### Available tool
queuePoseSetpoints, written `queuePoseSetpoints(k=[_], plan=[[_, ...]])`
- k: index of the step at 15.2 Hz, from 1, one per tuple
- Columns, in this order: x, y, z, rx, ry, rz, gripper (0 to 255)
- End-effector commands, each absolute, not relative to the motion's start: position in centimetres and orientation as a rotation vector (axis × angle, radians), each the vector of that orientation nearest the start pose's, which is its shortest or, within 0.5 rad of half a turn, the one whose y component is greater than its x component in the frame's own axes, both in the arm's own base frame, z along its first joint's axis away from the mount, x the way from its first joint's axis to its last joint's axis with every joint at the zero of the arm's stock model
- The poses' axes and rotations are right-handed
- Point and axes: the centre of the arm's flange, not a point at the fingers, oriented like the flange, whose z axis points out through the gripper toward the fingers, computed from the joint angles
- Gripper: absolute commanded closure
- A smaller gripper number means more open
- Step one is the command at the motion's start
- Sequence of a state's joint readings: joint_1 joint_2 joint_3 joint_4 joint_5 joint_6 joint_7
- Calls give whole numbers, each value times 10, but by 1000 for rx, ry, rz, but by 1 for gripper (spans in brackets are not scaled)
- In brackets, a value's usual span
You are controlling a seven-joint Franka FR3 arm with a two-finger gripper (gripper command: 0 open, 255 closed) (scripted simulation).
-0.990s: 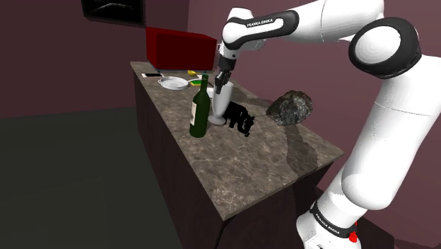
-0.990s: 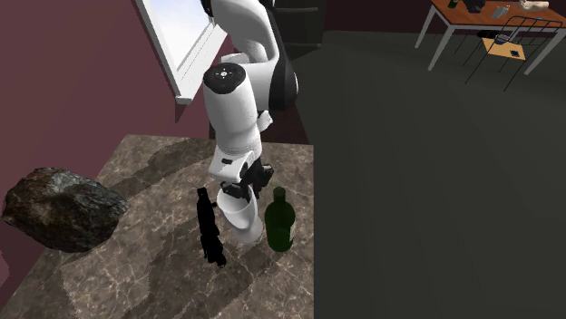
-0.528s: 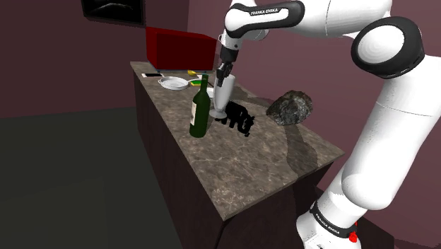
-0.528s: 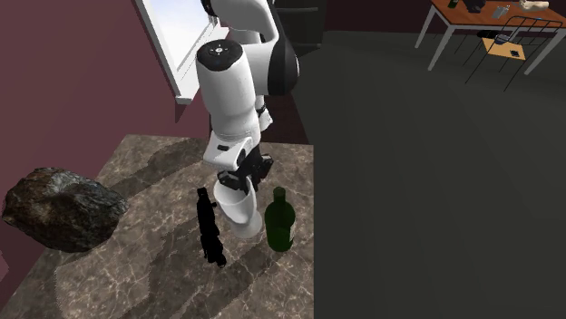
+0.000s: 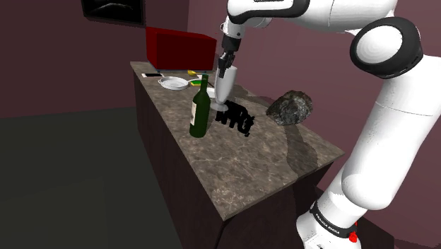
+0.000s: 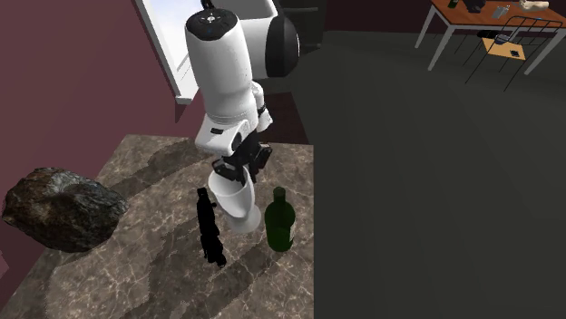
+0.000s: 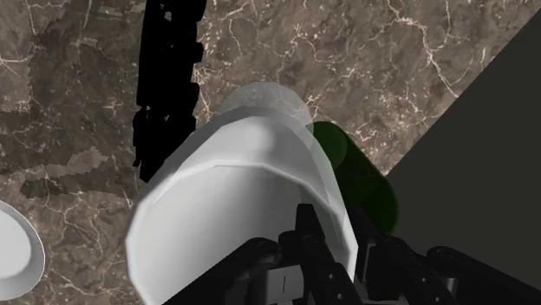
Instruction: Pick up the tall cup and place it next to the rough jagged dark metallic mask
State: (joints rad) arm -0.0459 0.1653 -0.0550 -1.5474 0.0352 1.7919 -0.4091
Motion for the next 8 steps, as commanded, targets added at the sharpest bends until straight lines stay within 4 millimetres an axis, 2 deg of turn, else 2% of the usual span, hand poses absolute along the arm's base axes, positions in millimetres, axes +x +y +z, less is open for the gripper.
queuePoseSetpoints(k=[1,8], plan=[[619,-56,570,-3098,-473,-131,255],[619,-56,607,-3098,-473,-131,255]])
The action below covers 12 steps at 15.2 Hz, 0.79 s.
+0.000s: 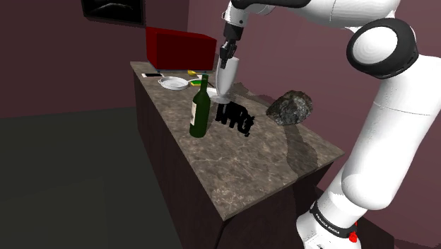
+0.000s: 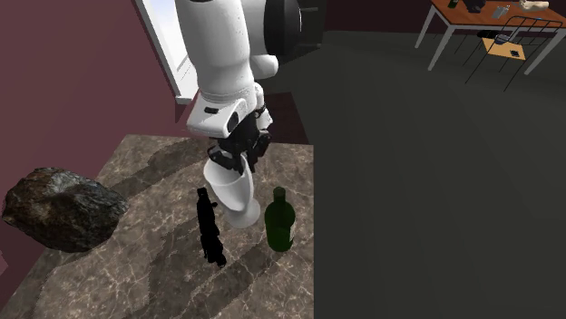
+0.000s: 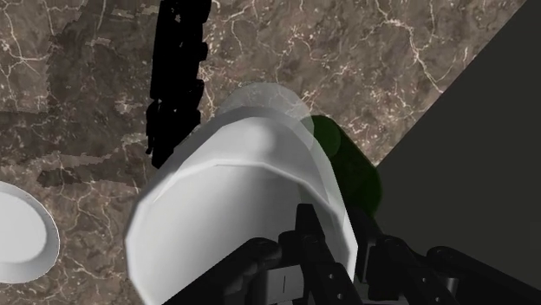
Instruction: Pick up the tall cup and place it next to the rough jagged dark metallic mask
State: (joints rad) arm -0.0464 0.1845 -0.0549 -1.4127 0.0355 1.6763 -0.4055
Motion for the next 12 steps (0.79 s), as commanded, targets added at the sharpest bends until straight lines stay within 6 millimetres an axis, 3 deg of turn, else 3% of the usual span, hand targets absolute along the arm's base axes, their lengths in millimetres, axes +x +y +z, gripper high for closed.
queuePoseSetpoints(k=[1,12], plan=[[619,-56,612,-3098,-473,-131,255],[619,-56,670,-3098,-473,-131,255]])
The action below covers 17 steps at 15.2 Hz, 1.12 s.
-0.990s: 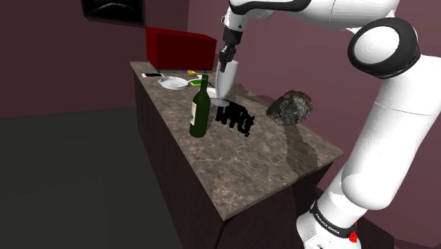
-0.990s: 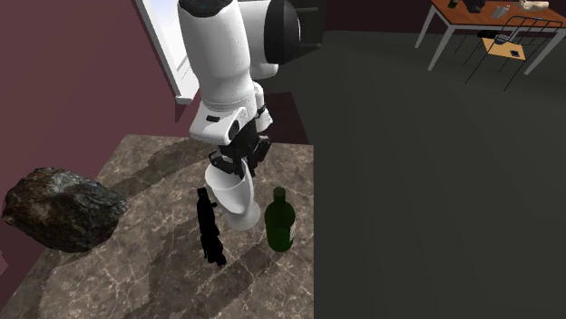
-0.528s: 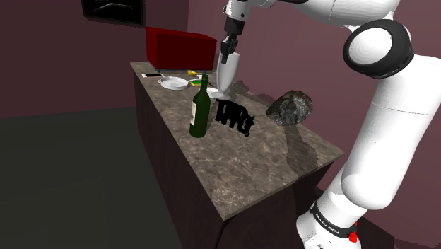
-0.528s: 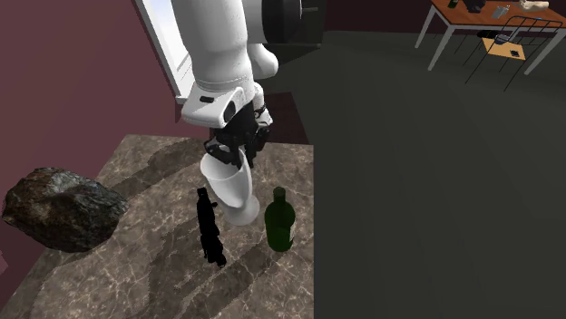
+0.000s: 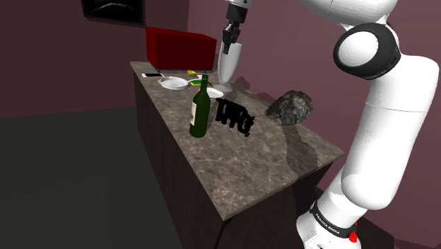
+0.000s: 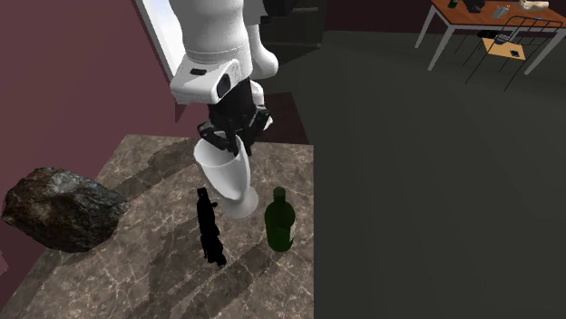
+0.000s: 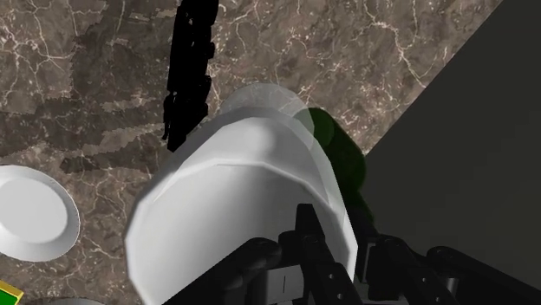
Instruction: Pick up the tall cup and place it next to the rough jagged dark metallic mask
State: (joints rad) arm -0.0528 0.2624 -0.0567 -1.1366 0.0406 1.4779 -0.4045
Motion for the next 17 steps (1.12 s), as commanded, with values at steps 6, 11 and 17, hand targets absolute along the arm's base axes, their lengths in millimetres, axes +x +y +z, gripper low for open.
queuePoseSetpoints(k=[6,11,17], plan=[[611,-67,693,-3098,-473,-131,255],[570,-119,693,-3098,-473,-131,255],[521,-181,693,-3098,-473,-131,255]])
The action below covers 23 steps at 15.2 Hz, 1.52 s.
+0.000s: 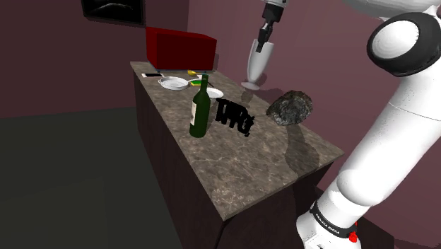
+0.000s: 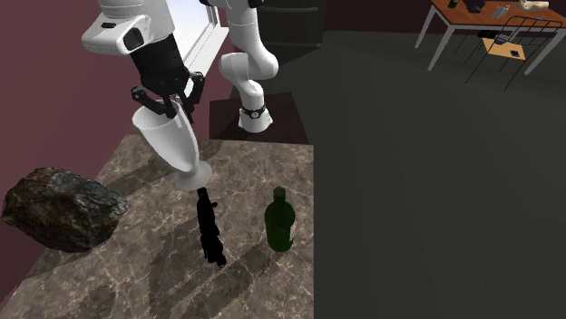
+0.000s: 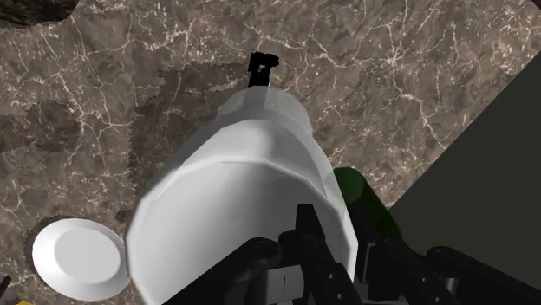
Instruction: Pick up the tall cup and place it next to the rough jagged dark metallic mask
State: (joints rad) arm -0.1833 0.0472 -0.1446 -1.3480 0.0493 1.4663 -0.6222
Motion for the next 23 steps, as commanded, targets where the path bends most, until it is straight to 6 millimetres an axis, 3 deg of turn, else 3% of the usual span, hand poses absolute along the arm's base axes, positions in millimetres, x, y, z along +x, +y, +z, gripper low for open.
queuePoseSetpoints(k=[1,23], plan=[[512,-191,693,-3098,-473,-131,255],[333,-419,693,-3098,-473,-131,255]])
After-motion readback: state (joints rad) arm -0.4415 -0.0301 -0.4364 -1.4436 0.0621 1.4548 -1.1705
